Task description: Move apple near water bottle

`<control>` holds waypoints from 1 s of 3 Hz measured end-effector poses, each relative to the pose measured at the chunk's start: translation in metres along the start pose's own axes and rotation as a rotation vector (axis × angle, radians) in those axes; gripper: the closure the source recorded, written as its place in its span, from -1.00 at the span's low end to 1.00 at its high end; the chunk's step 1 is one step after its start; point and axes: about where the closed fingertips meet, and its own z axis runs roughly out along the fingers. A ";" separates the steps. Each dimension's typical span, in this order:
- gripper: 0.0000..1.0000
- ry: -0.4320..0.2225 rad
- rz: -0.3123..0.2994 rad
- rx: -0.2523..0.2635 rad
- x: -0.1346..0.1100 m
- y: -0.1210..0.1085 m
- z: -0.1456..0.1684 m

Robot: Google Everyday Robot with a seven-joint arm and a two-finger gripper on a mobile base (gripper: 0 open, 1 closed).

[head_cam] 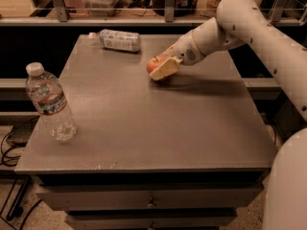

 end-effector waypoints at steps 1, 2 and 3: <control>1.00 -0.012 -0.014 -0.052 -0.008 0.011 0.008; 1.00 -0.046 -0.068 -0.119 -0.035 0.034 0.011; 1.00 -0.088 -0.112 -0.202 -0.056 0.062 0.017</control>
Offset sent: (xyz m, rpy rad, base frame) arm -0.0505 0.0614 0.0499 0.0910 -0.0073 0.2357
